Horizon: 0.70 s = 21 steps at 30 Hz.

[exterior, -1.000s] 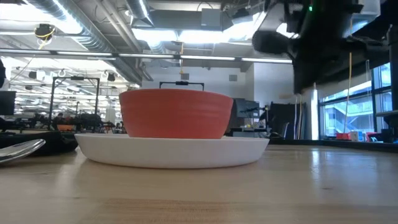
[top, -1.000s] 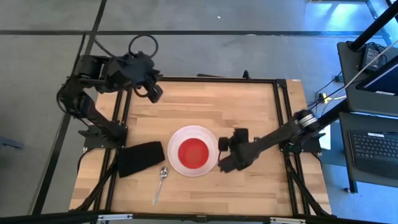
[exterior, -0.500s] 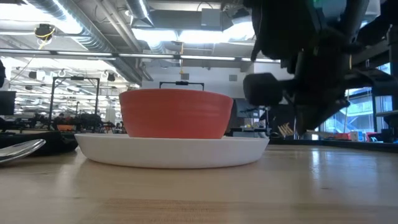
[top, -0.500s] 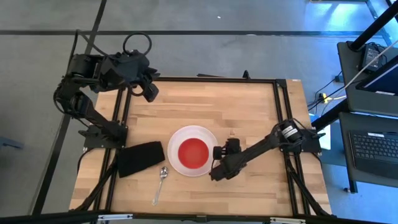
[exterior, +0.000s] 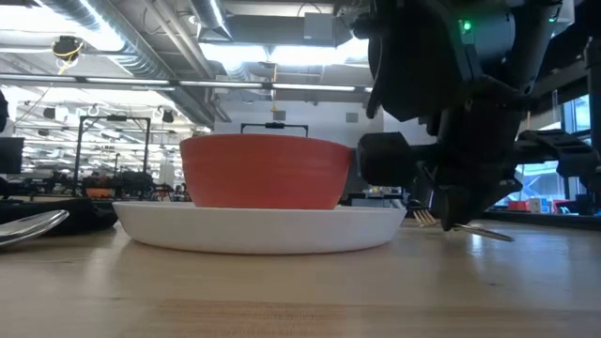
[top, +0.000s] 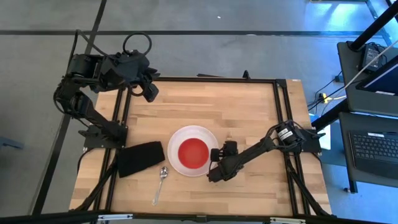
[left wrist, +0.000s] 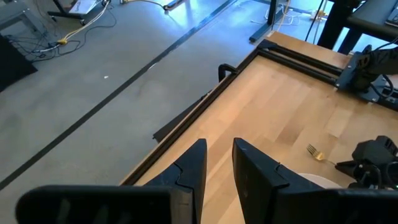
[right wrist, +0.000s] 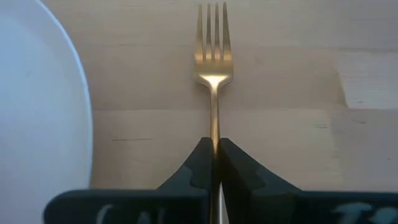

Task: Set table place
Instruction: Move the gold fork to the right of the white plate

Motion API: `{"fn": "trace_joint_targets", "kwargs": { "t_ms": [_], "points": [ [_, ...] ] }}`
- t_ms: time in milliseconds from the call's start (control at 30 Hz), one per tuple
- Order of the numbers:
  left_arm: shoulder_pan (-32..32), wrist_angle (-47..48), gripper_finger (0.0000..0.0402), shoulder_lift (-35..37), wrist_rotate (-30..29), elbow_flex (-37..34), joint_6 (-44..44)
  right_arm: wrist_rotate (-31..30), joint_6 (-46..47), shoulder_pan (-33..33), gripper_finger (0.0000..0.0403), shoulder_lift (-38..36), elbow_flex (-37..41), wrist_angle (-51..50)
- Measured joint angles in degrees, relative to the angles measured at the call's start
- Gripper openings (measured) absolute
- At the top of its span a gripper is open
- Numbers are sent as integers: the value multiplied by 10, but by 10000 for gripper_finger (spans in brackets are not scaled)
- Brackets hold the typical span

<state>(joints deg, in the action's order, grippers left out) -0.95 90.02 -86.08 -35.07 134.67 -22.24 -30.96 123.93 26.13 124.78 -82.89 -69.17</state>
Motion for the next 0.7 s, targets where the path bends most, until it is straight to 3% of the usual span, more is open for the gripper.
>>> {"fn": "trace_joint_targets", "kwargs": {
  "t_ms": [267, 500, 700],
  "points": [
    [0, 0, 71, 0, 0, 0, 8, -9, -2, 1, 20, 19, 6, 30],
    [0, 0, 71, 0, 0, 0, 20, 2, -13, -2, 93, 10, 4, 26],
    [0, 0, 71, 0, 0, 0, 20, 8, -14, -2, 134, -9, -32, -45]
  ]
}}
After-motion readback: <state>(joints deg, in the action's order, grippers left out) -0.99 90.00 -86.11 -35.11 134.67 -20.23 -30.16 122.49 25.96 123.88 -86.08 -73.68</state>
